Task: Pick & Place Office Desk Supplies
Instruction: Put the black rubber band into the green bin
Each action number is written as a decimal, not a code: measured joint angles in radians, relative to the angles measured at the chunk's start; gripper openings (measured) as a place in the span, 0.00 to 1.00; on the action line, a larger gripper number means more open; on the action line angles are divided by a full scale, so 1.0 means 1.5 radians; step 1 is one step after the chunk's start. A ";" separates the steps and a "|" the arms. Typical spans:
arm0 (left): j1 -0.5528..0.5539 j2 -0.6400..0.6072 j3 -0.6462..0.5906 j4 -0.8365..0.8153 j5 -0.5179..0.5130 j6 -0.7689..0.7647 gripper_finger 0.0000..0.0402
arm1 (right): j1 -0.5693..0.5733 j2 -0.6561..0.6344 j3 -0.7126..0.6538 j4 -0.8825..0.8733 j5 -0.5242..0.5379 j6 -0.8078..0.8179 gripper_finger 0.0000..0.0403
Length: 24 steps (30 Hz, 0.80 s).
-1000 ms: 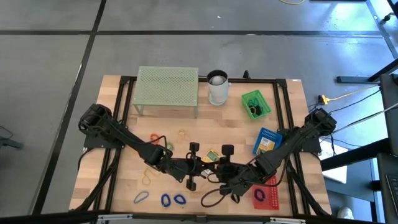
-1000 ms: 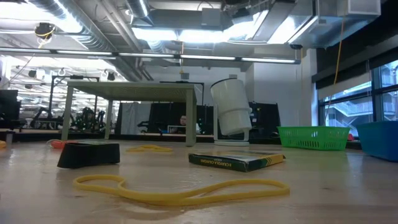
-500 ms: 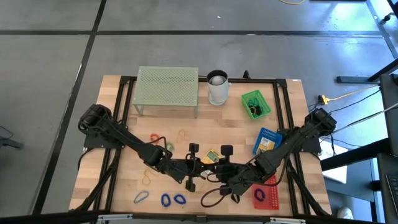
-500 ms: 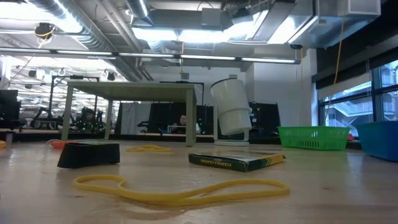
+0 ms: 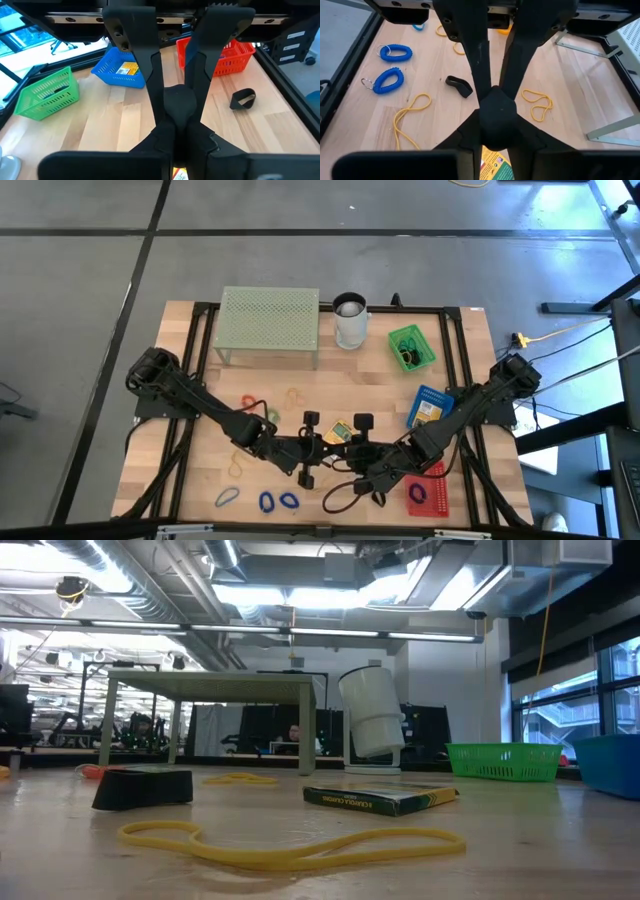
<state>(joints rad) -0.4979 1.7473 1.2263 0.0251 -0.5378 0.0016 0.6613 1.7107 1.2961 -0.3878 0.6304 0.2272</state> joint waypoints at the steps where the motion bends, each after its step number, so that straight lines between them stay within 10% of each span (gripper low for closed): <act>1: 0.001 0.000 0.000 -0.001 0.004 -0.003 0.05 | 0.000 0.000 0.000 0.000 -0.001 0.000 0.18; 24: 0.001 -0.001 0.000 -0.020 0.013 -0.005 0.02 | -0.001 0.000 0.000 -0.003 -0.028 0.035 0.09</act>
<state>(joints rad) -0.4969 1.7454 1.2266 -0.0052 -0.5182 -0.0051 0.6592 1.7107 1.2957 -0.3920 0.5880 0.2799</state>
